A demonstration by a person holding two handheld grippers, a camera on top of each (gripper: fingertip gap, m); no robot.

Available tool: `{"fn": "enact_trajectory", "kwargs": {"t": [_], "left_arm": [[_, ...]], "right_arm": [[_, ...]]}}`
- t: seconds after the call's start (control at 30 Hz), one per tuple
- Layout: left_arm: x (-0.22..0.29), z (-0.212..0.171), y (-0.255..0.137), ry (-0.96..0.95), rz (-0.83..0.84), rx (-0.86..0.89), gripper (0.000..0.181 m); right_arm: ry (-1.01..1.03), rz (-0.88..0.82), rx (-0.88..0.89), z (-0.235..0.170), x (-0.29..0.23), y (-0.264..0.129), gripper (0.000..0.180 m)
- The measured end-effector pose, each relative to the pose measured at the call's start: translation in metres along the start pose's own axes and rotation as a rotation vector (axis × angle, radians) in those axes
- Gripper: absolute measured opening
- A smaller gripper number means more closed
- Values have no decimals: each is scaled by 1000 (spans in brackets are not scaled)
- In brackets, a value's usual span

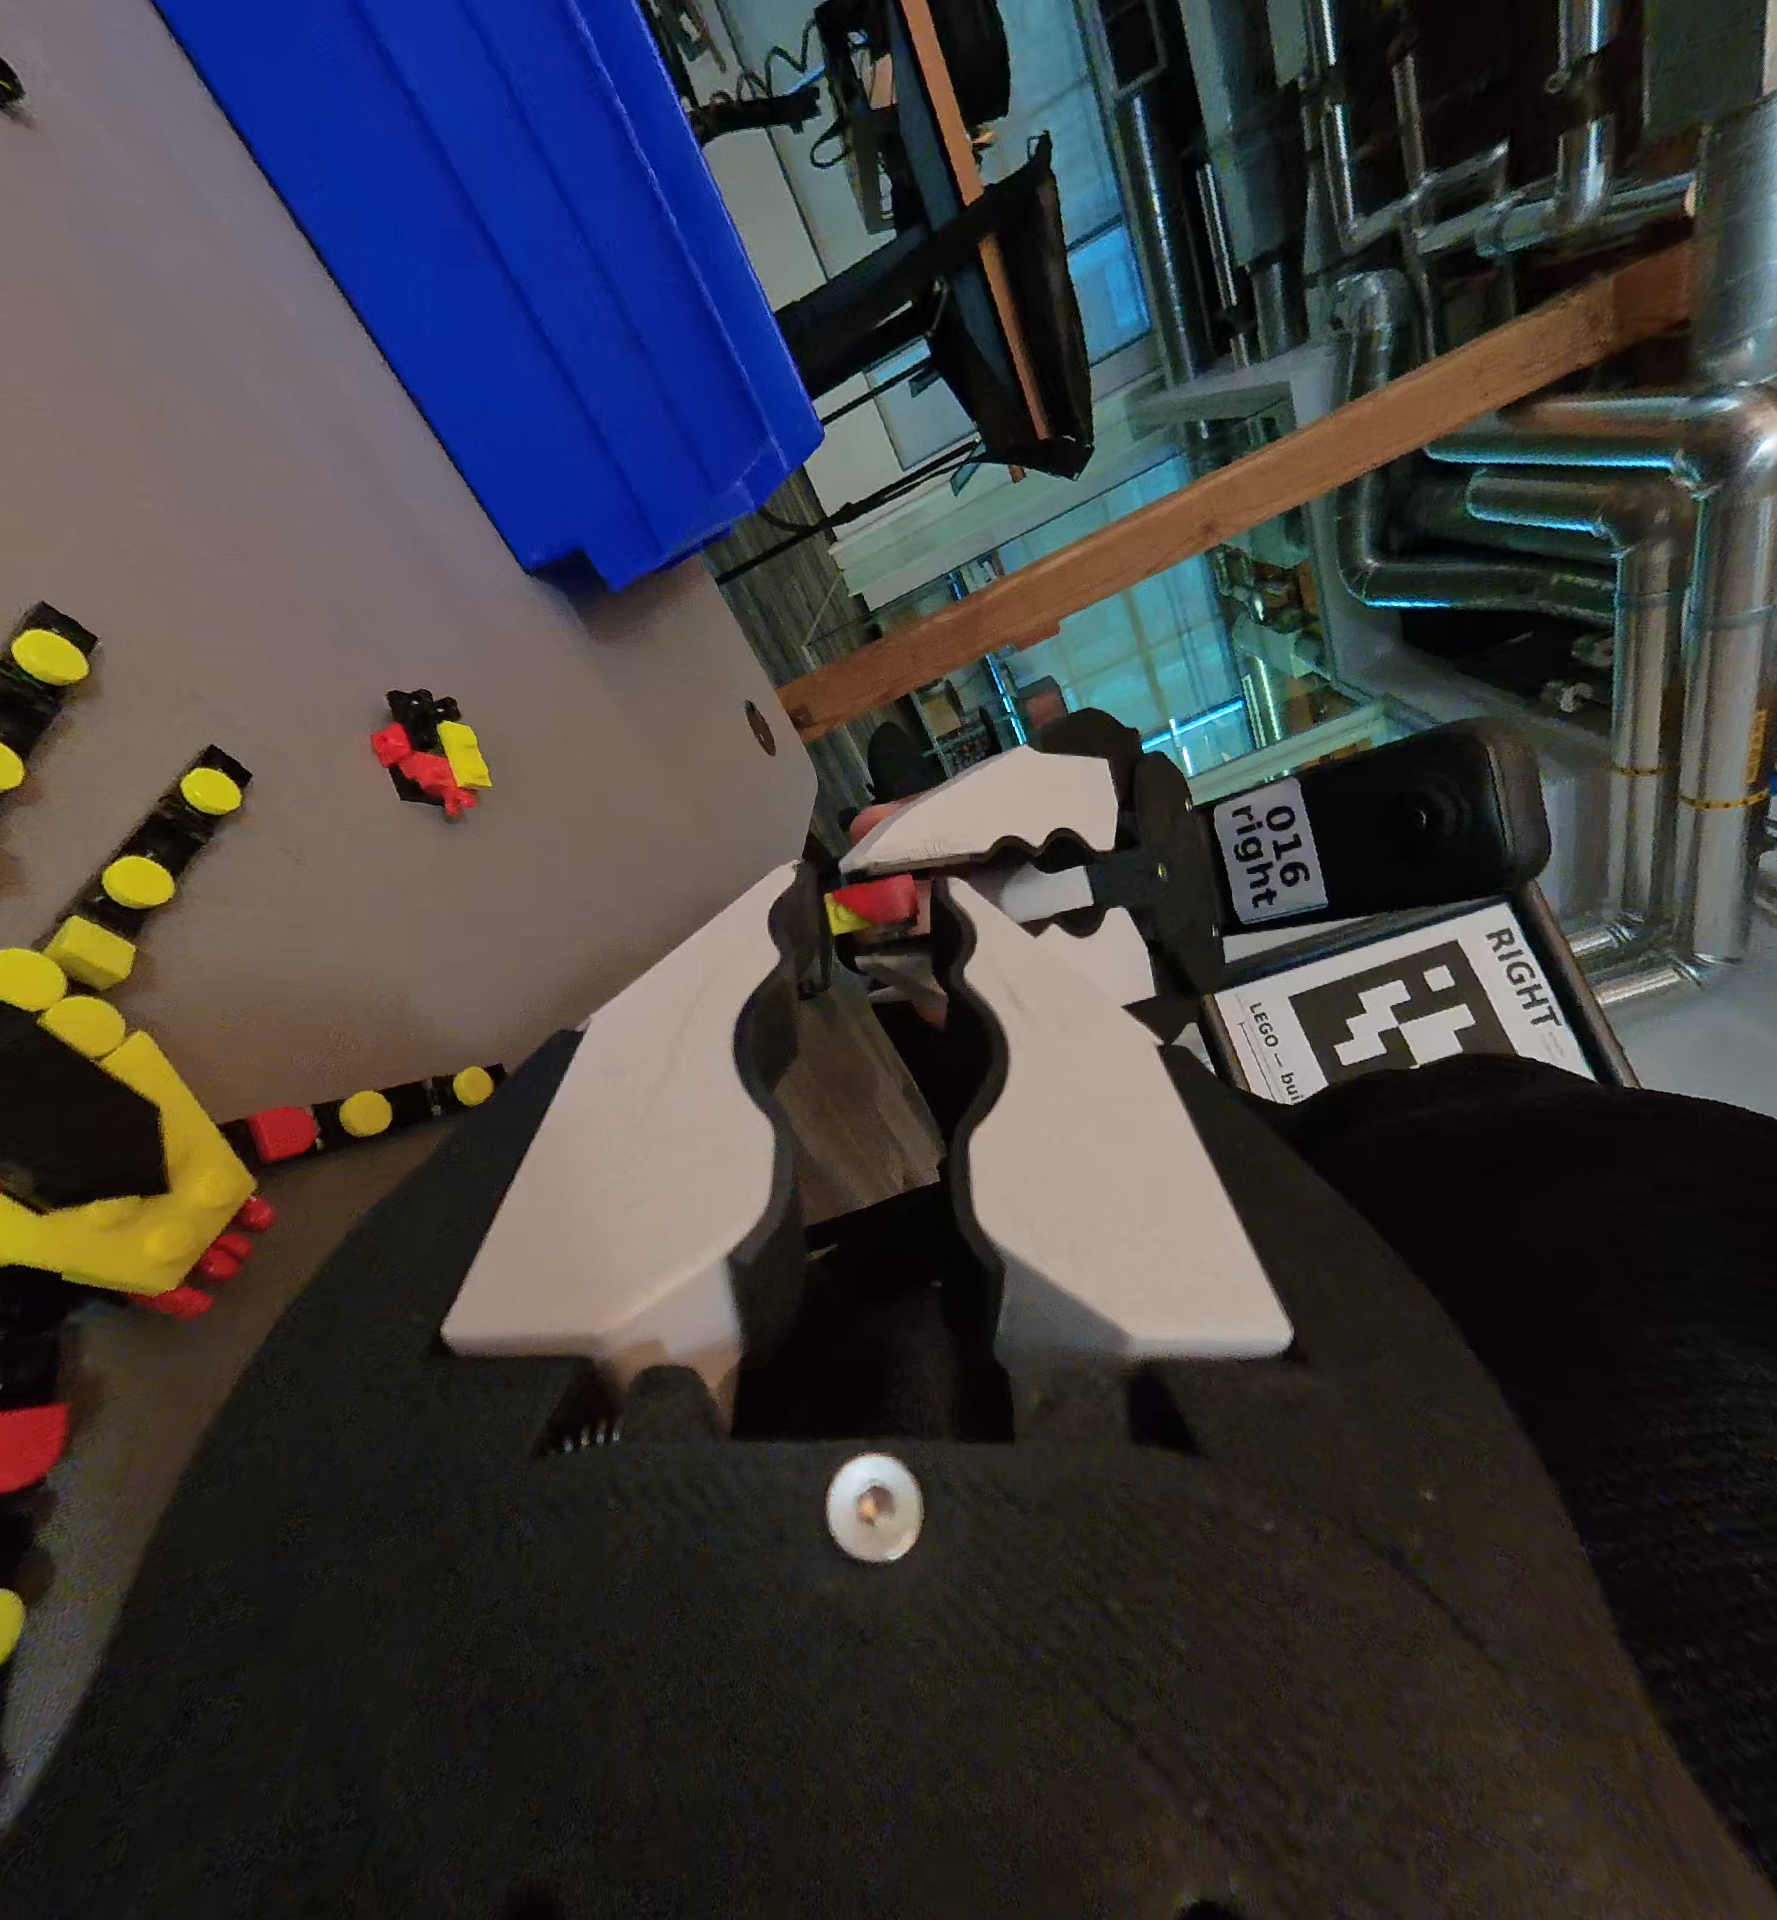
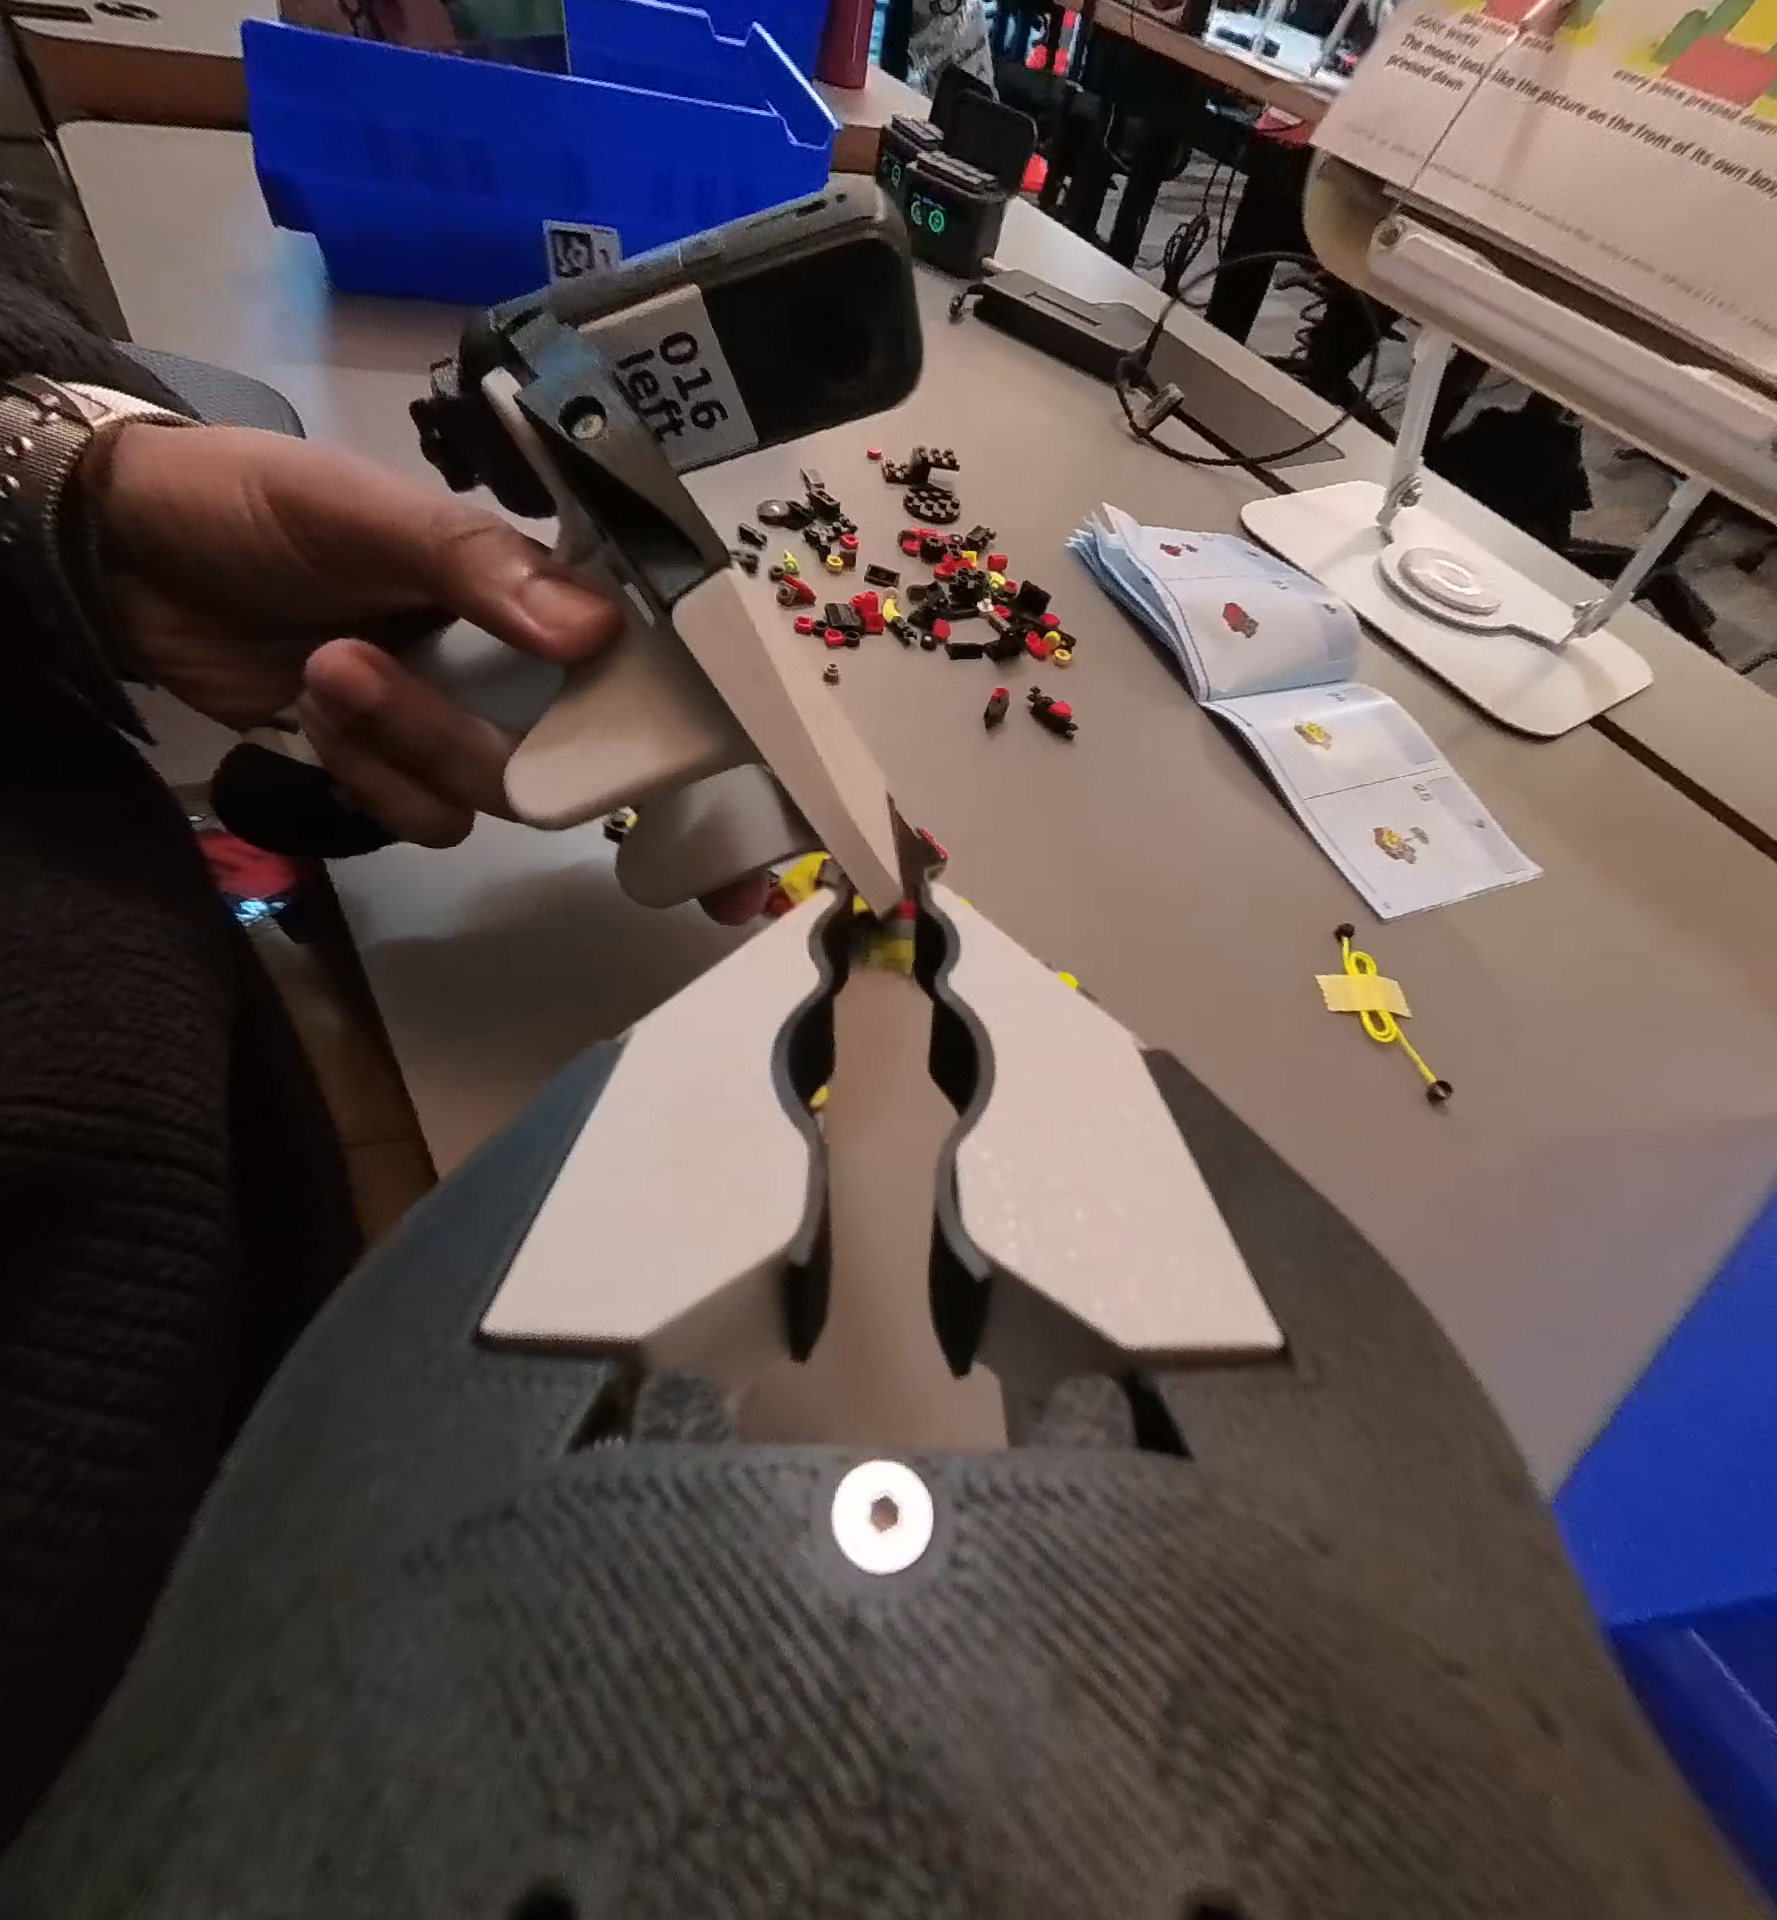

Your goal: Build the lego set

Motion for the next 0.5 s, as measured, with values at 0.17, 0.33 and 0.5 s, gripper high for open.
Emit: {"fn": "enact_trajectory", "kwargs": {"t": [0.17, 0.33, 0.5], "left_arm": [[-10, 9, -6, 26, 52, 22, 21], [-19, 10, -8, 41, 74, -26, 21], [-3, 4, -2, -17, -152, -65, 19]], "right_arm": [[-9, -86, -93, -17, 21, -7, 10], [236, -9, -62, -32, 40, -13, 10], [639, 377, 400, -7, 41, -27, 9]]}}
Point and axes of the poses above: each gripper's, where its closed fingertips meet, y out along the fingers, z out of its top, x = y × z across the jaws, the point moved 8 cm from there along -y, back along the fingers, and after that the axes turned 3 degrees about x, right-handed, at the moved point
